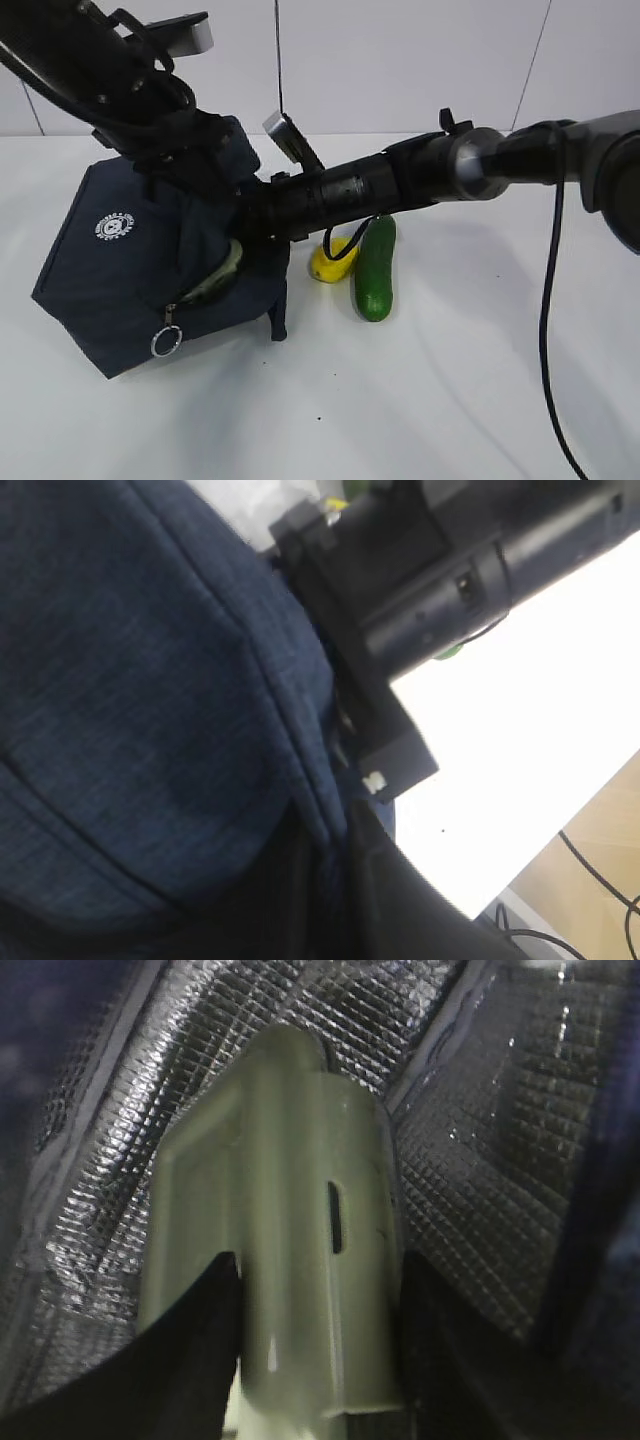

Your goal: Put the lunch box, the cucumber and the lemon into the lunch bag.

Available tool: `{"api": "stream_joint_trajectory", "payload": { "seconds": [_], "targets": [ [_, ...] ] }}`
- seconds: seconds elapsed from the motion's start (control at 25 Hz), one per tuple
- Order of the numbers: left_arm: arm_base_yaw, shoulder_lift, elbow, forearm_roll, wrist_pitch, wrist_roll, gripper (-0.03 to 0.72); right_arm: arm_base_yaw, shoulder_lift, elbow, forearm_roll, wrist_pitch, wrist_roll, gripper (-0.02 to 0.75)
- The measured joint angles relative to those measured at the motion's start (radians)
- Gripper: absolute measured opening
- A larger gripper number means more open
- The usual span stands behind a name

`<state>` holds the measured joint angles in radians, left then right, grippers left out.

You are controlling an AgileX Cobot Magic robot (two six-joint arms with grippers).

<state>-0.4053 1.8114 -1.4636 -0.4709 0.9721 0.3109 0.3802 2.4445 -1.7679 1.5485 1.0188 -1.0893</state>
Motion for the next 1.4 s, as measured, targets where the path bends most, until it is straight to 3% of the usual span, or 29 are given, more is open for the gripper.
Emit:
{"api": "stream_joint_trajectory", "payload": {
  "seconds": [0.44,0.92,1.4],
  "targets": [
    [0.000,0.015,0.000,0.019,-0.006,0.002,0.015,0.005,0.035,0.000,-0.001,0.021,0.000,0.354],
    [0.000,0.015,0.000,0.038,-0.002,0.002,0.015,-0.004,0.035,-0.006,-0.012,0.102,0.000,0.425],
    [0.000,0.015,0.000,0.032,-0.006,0.002,0.015,-0.200,-0.088,-0.006,-0.144,0.153,0.070,0.425]
  ]
}}
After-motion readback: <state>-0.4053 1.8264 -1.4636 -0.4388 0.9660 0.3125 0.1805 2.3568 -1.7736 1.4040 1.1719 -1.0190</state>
